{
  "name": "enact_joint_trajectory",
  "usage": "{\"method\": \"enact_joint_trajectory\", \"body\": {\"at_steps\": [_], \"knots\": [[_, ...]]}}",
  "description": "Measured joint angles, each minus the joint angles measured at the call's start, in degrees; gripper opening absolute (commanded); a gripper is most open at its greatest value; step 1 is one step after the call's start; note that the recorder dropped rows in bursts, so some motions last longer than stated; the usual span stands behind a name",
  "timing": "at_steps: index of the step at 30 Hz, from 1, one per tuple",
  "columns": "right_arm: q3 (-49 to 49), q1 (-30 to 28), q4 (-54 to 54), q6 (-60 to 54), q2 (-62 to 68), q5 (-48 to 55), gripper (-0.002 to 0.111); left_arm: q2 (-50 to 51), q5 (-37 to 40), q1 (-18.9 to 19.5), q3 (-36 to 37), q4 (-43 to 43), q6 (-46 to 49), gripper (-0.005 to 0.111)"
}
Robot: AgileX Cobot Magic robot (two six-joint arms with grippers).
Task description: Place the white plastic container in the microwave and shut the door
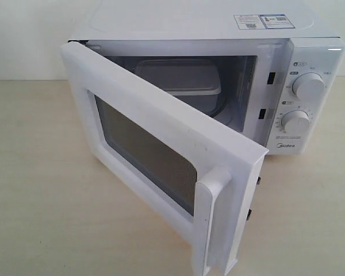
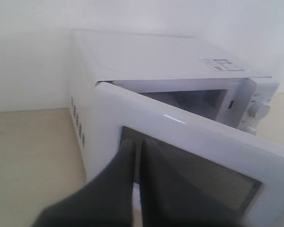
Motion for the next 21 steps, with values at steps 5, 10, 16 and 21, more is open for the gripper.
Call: {"method": "enact_joint_trajectory", "body": {"at_steps": [5, 10, 16, 21], "knots": [[0.0, 0.0, -1.1, -5.1, 0.0, -10.2, 0.000, -8.0, 3.3, 0.0, 0.7, 15.6, -16.4, 0.004], [0.0, 0.0, -0.5, -7.2, -0.1, -42.8, 0.000, -15.1, 8.9, 0.0, 0.7, 20.1, -21.7, 0.004], [-23.0, 0.0, 11.0, -4.4, 0.0, -46.5, 0.000, -17.5, 9.1, 0.0, 0.7, 19.7, -23.7, 0.004], [-55.5, 0.0, 11.6, 0.9, 14.3, -9.5, 0.000, -17.5, 7.2, 0.0, 0.7, 18.8, -23.7, 0.004]]}}
